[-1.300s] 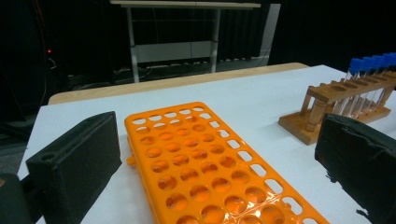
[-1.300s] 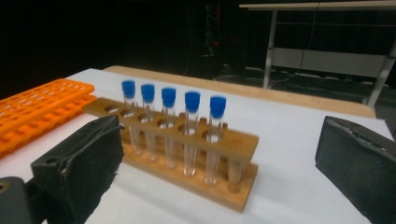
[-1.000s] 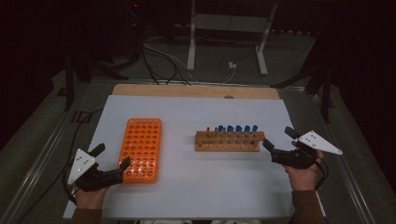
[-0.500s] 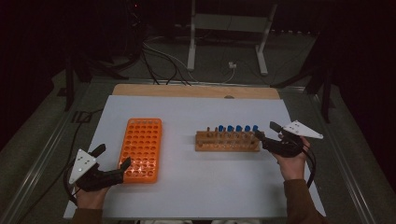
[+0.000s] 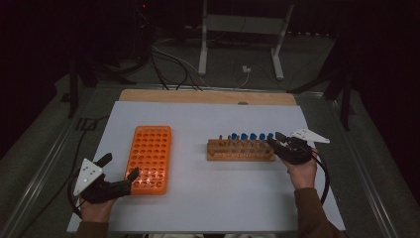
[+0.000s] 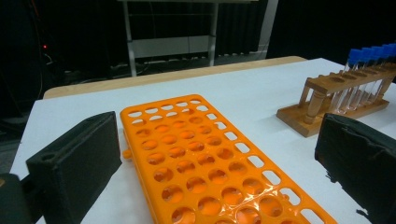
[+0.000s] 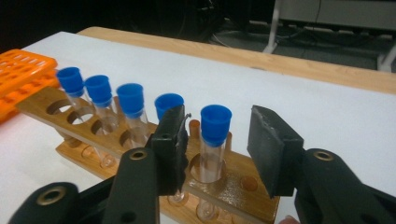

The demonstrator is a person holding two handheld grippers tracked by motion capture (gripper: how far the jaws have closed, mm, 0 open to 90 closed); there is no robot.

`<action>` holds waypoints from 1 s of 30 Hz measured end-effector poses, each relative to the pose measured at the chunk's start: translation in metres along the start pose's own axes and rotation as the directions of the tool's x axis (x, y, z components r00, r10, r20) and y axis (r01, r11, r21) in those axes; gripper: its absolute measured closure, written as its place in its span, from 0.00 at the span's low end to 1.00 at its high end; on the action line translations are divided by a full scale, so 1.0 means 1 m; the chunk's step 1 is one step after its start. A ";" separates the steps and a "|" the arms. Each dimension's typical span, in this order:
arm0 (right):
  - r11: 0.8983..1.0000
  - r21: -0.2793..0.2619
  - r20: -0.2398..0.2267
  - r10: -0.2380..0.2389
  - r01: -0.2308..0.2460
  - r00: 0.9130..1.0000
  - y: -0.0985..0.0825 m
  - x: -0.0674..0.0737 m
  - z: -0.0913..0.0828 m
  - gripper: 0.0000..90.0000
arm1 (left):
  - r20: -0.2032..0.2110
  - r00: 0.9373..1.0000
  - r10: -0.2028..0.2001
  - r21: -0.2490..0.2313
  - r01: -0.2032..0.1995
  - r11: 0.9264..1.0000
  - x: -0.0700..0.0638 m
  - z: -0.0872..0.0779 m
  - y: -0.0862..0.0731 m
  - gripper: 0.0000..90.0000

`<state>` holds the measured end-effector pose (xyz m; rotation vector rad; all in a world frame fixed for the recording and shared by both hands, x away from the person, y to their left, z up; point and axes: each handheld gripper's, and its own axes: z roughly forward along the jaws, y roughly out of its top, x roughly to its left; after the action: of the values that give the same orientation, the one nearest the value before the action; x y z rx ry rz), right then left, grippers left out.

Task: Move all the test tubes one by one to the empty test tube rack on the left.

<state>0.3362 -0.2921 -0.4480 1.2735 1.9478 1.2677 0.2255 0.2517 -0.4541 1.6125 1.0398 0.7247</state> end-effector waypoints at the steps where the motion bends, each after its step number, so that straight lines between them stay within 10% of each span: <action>1: 1.000 0.003 0.006 0.003 -0.003 1.000 0.000 0.000 0.001 0.66 | 0.001 1.000 0.000 0.000 0.000 1.000 0.000 0.000 0.000 0.01; 30: 0.999 -0.003 0.004 -0.044 0.044 0.999 -0.003 0.005 0.007 0.84 | 0.011 1.000 0.005 0.010 -0.005 1.000 -0.001 0.002 0.000 0.01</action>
<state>0.3377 -0.2851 -0.4532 1.2233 1.9595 1.2455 0.2262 0.2498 -0.4549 1.6264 1.0336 0.7141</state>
